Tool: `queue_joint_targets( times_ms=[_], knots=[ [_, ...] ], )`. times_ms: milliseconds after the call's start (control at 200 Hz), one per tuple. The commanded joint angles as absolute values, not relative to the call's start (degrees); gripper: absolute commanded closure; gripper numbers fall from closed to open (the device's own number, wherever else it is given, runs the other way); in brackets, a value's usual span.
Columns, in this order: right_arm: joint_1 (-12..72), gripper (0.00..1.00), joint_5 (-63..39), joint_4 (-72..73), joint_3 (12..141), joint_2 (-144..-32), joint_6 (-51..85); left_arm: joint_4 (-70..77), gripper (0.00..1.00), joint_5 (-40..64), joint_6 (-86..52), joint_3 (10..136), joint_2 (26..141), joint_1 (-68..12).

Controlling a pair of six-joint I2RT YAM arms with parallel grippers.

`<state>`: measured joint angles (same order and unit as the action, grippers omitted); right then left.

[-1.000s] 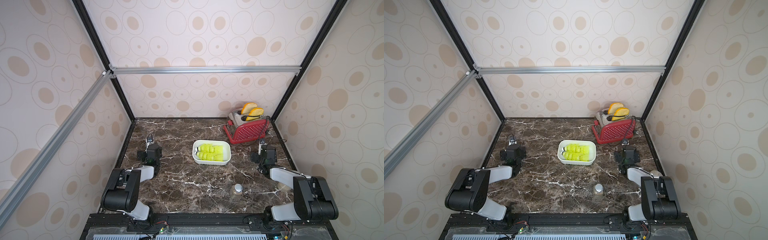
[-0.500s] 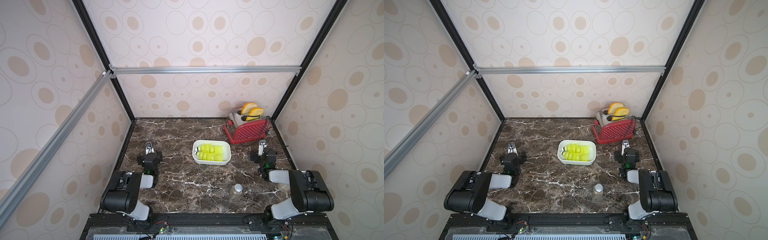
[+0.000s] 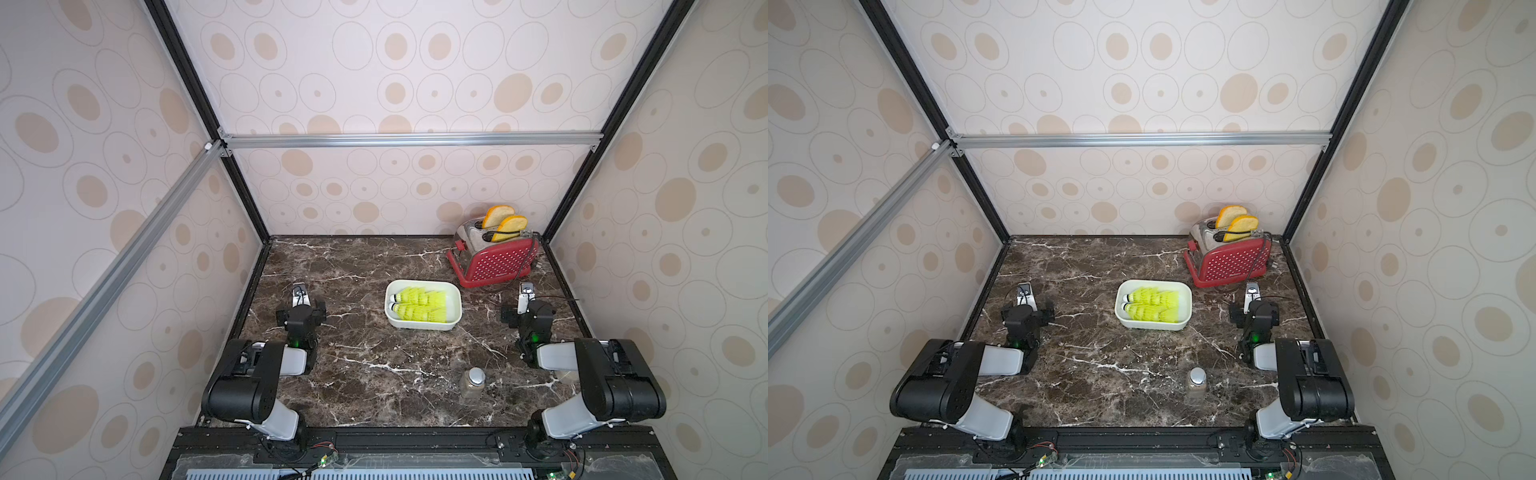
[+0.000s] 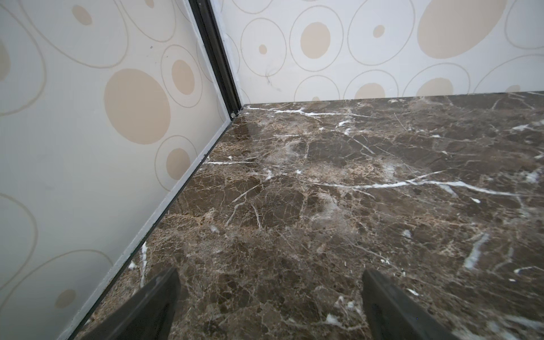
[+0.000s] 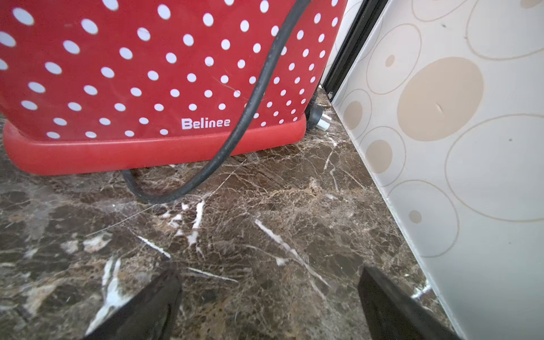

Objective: Put the shuttlecocks into the storage box
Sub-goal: Reset both arms

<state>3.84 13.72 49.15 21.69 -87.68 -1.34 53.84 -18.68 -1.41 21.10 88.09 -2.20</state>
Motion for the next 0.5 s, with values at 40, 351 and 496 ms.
queue_joint_targets(
  times_ms=[40,351,496],
  knots=[
    [3.58,0.00,15.50,48.56,22.65,-88.15,-0.25,48.70,0.01,-15.21,-3.59,24.08,88.47,0.18],
    [3.03,0.00,14.93,47.14,23.44,-88.41,0.09,48.59,0.01,-15.08,-3.69,24.25,88.59,0.34],
    [2.91,0.00,14.77,47.18,23.33,-88.19,0.09,48.51,0.01,-15.12,-3.60,24.17,88.40,0.34]
  ],
)
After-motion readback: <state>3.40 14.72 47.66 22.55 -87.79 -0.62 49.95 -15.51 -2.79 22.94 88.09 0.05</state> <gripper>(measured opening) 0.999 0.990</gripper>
